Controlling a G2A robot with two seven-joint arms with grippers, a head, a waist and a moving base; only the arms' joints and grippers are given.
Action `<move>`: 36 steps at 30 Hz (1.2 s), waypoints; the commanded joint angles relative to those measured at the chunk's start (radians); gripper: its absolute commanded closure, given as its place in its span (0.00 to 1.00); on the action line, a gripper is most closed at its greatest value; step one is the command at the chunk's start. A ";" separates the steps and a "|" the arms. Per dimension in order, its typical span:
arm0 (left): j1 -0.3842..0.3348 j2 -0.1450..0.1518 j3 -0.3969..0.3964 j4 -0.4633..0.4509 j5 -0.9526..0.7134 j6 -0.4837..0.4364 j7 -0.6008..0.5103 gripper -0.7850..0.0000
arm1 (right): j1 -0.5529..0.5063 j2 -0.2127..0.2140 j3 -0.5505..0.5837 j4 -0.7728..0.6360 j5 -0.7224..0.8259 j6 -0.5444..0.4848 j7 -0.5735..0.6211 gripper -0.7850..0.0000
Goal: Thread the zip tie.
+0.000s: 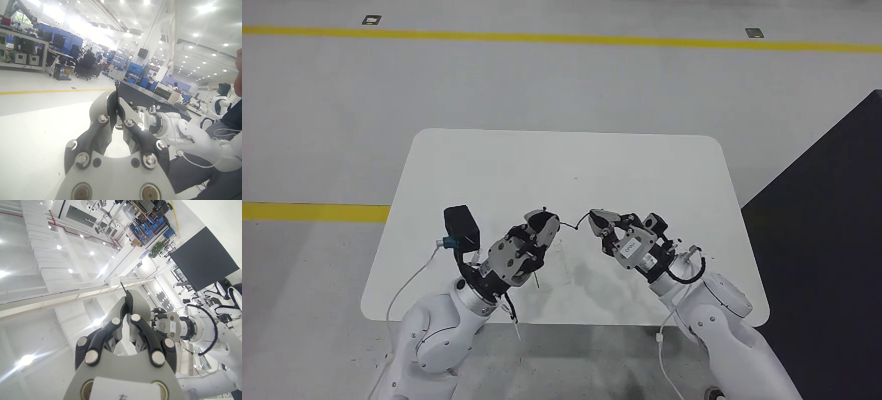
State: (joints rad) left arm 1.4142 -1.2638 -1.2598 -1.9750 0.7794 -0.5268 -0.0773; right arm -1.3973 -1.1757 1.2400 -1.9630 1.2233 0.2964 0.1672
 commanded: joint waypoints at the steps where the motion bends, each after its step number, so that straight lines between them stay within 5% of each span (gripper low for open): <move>1: -0.003 0.000 0.004 -0.002 0.007 -0.001 -0.002 1.00 | 0.004 -0.001 -0.003 0.003 -0.003 0.004 -0.007 1.00; 15: -0.031 -0.001 0.016 0.023 0.078 0.063 0.021 1.00 | 0.019 -0.011 -0.011 0.013 0.025 0.024 -0.001 1.00; 23: -0.004 -0.003 -0.018 -0.004 -0.030 0.079 0.109 1.00 | 0.016 -0.017 0.006 0.033 0.045 0.001 -0.045 1.00; 36: 0.008 -0.001 -0.017 -0.015 -0.027 0.077 0.078 1.00 | 0.003 -0.021 0.007 0.033 0.009 -0.045 -0.101 1.00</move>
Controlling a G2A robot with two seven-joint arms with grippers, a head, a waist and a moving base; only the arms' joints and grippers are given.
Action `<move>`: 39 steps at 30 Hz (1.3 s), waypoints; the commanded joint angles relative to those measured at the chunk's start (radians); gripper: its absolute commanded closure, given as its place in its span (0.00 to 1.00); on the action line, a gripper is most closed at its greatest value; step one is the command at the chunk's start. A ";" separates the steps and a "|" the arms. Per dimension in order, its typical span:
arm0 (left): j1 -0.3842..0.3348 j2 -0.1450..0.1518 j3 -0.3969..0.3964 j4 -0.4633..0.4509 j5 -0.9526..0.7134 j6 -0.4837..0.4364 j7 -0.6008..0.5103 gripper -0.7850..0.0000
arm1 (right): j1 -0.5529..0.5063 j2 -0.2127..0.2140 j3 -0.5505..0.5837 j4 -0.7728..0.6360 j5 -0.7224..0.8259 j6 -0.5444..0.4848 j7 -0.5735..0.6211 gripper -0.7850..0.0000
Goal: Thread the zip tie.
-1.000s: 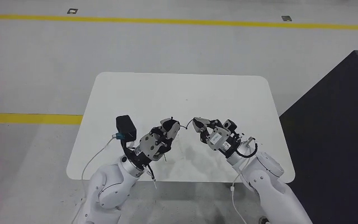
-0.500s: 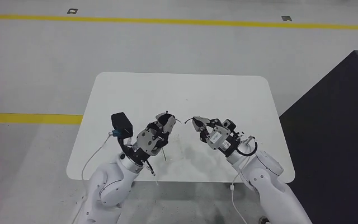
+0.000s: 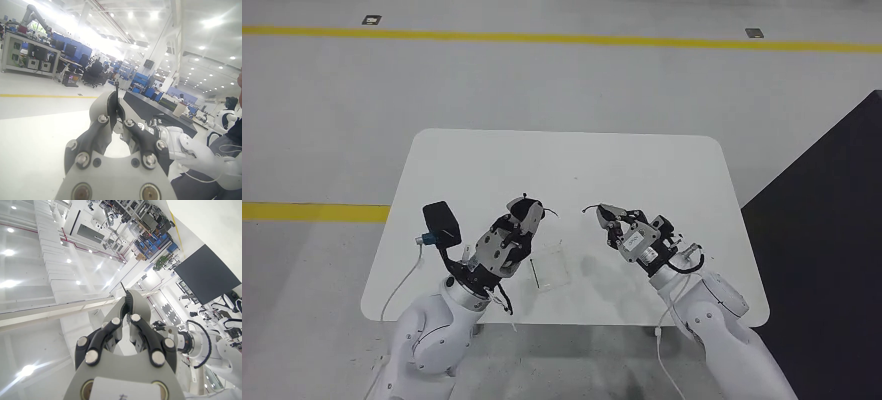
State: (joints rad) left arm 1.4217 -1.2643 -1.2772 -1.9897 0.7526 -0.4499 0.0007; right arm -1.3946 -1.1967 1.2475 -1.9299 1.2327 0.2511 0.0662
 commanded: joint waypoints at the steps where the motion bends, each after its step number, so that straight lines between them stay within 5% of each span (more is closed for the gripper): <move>1: 0.000 0.000 0.000 0.000 0.000 0.000 0.000 1.00 | 0.000 0.000 0.000 0.000 0.000 0.000 0.000 1.00; 19: 0.000 0.000 0.000 0.000 0.000 0.000 0.000 1.00 | 0.000 0.000 0.000 0.000 0.000 0.000 0.000 1.00; 28: 0.000 0.000 0.000 0.000 0.000 0.000 0.000 1.00 | -0.095 0.003 -0.050 -0.028 -0.164 -0.118 0.250 1.00; 39: 0.000 0.000 0.000 0.000 0.000 0.000 0.000 1.00 | -0.157 -0.007 -0.021 -0.049 0.070 -0.158 0.387 1.00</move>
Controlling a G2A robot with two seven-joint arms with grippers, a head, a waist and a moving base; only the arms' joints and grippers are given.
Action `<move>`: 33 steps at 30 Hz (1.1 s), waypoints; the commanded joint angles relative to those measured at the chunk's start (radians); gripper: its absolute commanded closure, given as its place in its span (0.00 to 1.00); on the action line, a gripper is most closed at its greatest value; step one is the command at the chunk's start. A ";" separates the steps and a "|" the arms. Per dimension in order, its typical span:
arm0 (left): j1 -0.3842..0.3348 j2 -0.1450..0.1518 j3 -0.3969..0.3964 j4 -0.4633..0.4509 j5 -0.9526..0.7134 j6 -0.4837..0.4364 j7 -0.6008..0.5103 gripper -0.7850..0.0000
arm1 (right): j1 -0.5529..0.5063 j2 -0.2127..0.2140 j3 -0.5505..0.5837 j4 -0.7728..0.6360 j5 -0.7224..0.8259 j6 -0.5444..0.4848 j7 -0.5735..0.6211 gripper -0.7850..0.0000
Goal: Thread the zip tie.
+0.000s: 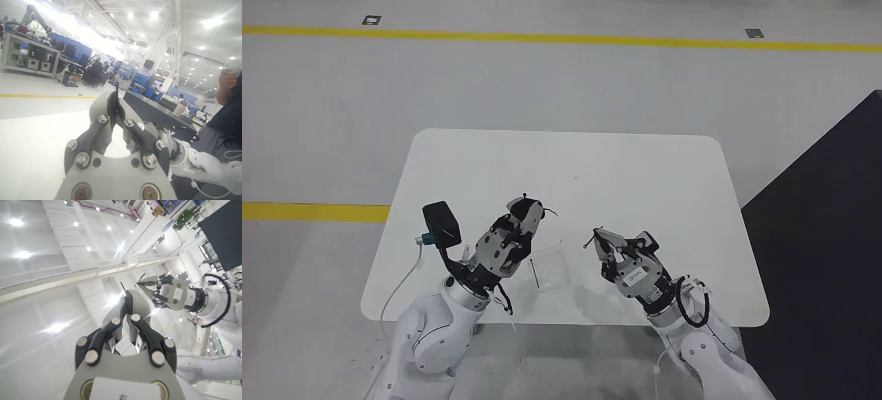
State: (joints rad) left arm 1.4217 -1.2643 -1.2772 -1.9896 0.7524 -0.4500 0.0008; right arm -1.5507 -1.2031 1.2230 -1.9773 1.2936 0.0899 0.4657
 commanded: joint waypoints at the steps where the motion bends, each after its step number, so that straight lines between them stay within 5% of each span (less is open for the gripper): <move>1: 0.000 0.000 0.000 0.000 0.000 0.000 0.000 1.00 | 0.000 -0.002 0.007 -0.005 0.015 -0.001 -0.025 1.00; 13: 0.036 0.000 -0.006 -0.043 -0.078 -0.012 0.020 1.00 | 0.016 -0.006 0.012 -0.011 0.042 0.008 -0.092 1.00; 25: 0.140 0.011 -0.011 -0.089 0.087 -0.204 0.122 1.00 | 0.016 -0.006 0.012 -0.011 0.042 0.008 -0.092 1.00; 33: 0.121 0.006 0.013 -0.107 0.144 -0.154 0.158 1.00 | 0.016 -0.006 0.012 -0.011 0.042 0.008 -0.092 1.00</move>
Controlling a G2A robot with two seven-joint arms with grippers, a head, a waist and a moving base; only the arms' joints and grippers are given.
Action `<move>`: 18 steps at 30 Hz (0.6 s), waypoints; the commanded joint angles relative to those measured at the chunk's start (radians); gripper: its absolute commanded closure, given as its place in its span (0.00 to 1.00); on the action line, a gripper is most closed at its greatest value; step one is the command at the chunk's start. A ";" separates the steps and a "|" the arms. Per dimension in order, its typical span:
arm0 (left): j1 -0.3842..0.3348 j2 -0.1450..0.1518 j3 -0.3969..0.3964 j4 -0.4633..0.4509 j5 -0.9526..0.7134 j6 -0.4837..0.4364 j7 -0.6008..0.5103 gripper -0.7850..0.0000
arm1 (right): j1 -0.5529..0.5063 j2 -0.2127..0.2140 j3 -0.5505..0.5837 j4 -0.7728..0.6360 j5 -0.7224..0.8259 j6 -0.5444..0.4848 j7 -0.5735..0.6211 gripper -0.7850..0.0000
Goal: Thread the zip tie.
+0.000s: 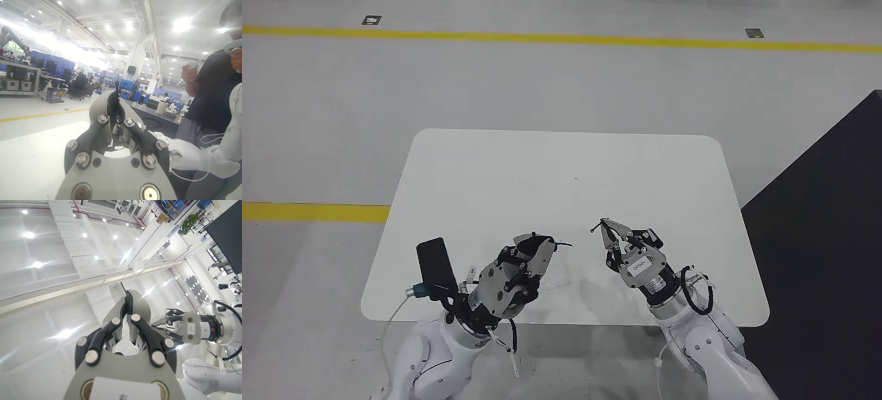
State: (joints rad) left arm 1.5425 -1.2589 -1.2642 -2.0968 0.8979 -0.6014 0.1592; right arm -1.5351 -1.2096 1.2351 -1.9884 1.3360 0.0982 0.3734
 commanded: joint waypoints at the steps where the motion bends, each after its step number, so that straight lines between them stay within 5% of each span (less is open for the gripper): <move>1: 0.001 0.000 0.000 0.000 -0.001 -0.002 -0.001 1.00 | 0.000 0.000 0.000 0.000 0.000 0.000 0.000 1.00; 12: 0.000 0.001 0.026 -0.030 0.028 -0.037 0.013 1.00 | 0.000 -0.001 -0.001 -0.002 -0.002 -0.001 -0.010 1.00; 18: -0.033 -0.006 0.052 -0.013 0.069 0.030 0.037 1.00 | 0.005 -0.006 -0.013 0.001 -0.036 -0.020 -0.027 1.00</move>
State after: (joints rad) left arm 1.5182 -1.2630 -1.2190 -2.1152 0.9541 -0.5894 0.1970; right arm -1.5315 -1.2153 1.2241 -1.9874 1.3054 0.0822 0.3477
